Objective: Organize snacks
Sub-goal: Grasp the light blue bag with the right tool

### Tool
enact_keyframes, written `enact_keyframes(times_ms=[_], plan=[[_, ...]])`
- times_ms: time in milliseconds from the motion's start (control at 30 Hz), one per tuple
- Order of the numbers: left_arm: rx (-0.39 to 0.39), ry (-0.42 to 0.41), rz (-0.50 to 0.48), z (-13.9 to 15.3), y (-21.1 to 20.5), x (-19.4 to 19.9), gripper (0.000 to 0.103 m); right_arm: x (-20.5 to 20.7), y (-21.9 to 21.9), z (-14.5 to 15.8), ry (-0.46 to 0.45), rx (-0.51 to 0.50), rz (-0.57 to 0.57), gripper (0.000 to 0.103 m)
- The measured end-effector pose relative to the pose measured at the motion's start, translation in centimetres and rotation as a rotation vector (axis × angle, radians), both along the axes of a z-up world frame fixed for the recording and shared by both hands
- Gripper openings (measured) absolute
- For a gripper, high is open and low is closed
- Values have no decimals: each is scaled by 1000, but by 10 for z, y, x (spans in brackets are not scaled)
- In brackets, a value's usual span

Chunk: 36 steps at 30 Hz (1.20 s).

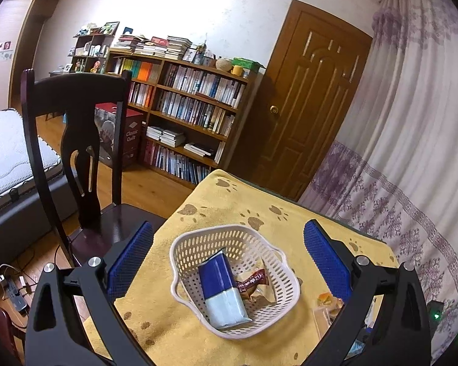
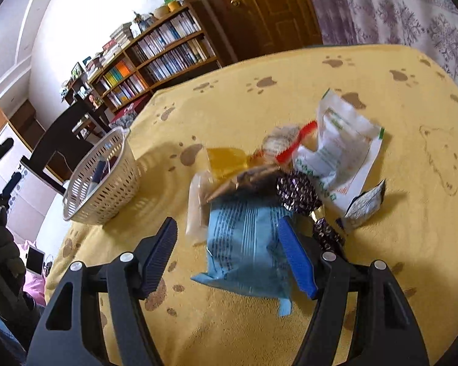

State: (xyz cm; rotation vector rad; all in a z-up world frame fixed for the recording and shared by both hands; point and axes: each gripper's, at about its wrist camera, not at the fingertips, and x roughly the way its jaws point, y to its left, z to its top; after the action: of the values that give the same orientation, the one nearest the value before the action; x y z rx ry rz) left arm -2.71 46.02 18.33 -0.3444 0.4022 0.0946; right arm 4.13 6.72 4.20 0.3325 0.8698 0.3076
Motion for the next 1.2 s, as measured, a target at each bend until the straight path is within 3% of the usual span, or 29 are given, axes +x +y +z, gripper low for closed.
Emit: enact_keyframes(times_ms=[300, 400, 567, 967, 1200], plan=[[10, 6, -20, -1, -7, 2, 100, 13, 17, -22, 44, -162, -26, 70], [14, 9, -26, -2, -9, 2, 100, 18, 17, -29, 59, -174, -29, 68], [25, 14, -38, -3, -15, 5, 100, 10, 22, -27, 26, -238, -12, 54], [63, 25, -82, -8, -35, 4, 100, -28, 24, -27, -24, -243, 1, 51], [113, 60, -130, -18, -64, 9, 100, -34, 14, -27, -50, -247, -72, 54]])
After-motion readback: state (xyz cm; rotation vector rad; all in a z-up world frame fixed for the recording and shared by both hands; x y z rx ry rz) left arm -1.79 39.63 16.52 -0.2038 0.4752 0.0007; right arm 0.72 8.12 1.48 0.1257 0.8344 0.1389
